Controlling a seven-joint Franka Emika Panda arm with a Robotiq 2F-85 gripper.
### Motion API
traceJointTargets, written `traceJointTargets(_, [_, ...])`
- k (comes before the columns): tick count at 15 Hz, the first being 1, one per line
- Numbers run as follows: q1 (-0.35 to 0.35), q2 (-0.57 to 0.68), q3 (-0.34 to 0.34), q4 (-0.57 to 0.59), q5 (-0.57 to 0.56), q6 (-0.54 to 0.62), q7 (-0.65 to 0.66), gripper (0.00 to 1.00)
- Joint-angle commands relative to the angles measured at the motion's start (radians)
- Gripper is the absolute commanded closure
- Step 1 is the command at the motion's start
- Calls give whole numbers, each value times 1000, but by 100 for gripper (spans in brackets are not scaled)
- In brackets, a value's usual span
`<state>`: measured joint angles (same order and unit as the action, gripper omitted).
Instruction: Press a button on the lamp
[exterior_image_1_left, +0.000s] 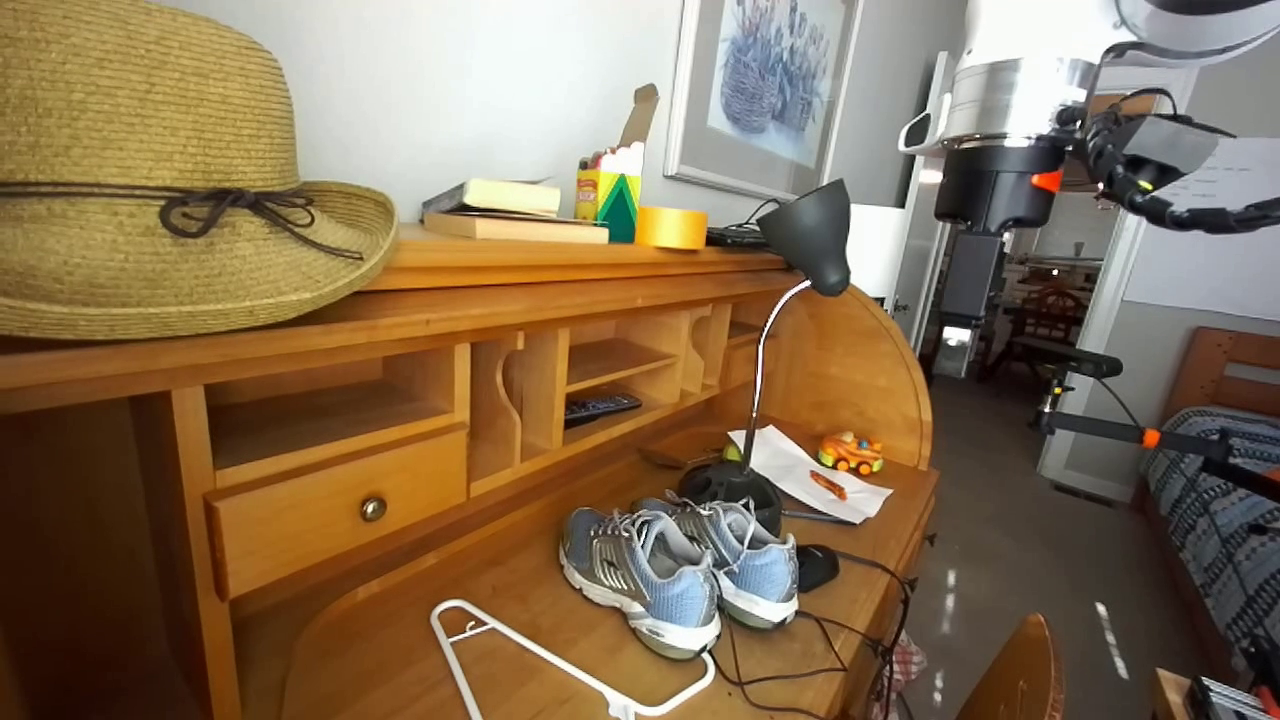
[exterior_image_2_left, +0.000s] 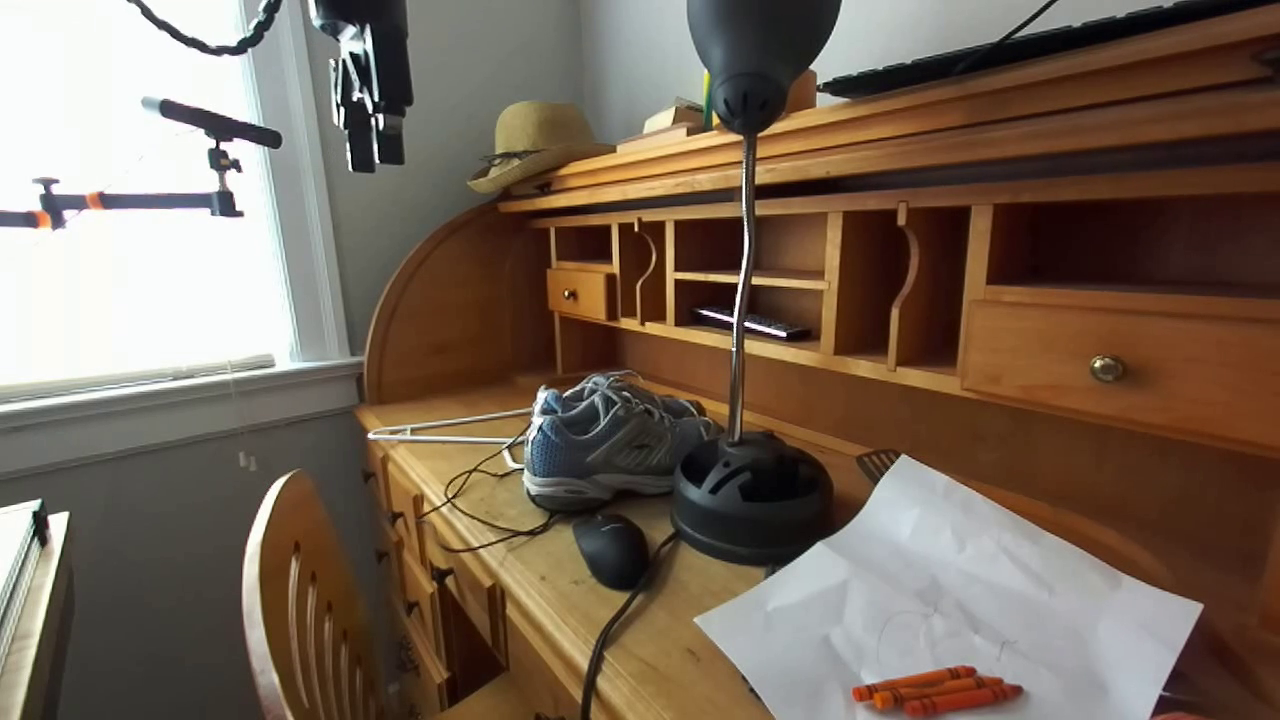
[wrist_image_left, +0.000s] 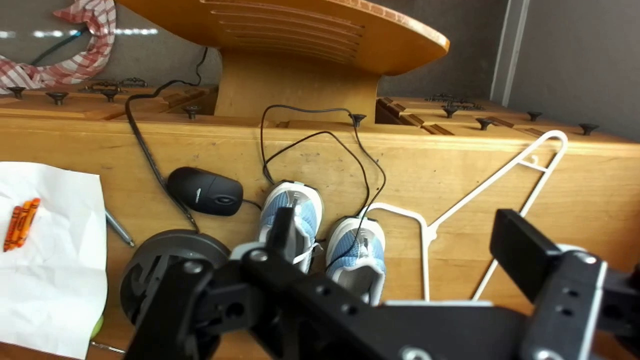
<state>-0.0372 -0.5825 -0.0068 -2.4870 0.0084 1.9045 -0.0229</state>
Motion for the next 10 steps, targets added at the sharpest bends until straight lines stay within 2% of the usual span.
traceJointTargets(1, [-38,54,-47,-7,-36,86,-7,0])
traceJointTargets(4, [-58,101,-86,-1,-36,141,-30,0])
traceJointTargets(7, [-71,184,-89,43,-53,172,-22,0])
traceJointTargets(10, [-80,276,-80,117,-102,148,-11,0])
